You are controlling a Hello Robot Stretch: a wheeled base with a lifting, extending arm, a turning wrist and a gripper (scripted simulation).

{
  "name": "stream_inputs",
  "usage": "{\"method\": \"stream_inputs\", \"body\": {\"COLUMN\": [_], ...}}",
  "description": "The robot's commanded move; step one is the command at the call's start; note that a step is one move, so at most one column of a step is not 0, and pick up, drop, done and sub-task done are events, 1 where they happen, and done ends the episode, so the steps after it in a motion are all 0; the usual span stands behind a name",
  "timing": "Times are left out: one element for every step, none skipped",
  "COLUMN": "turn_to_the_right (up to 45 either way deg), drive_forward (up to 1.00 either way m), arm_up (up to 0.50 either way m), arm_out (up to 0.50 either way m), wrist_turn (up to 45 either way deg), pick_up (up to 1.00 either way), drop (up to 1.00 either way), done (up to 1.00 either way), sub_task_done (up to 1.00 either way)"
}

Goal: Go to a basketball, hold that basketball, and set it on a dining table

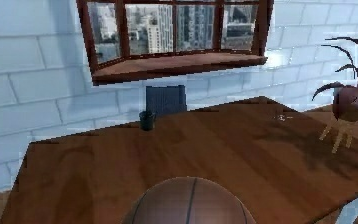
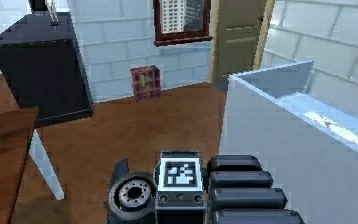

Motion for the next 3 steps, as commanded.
{"method": "stream_inputs", "body": {"turn_to_the_right": [-6.0,6.0,-45.0], "drive_forward": [0.00,0.00,0.00], "arm_up": [0.00,0.00,0.00], "arm_out": [0.00,0.00,0.00], "wrist_turn": [0.0,0.0,0.0], "pick_up": [0.00,0.00,0.00], "drop": [0.00,0.00,0.00], "done": [0.00,0.00,0.00], "sub_task_done": [0.00,0.00,0.00]}}
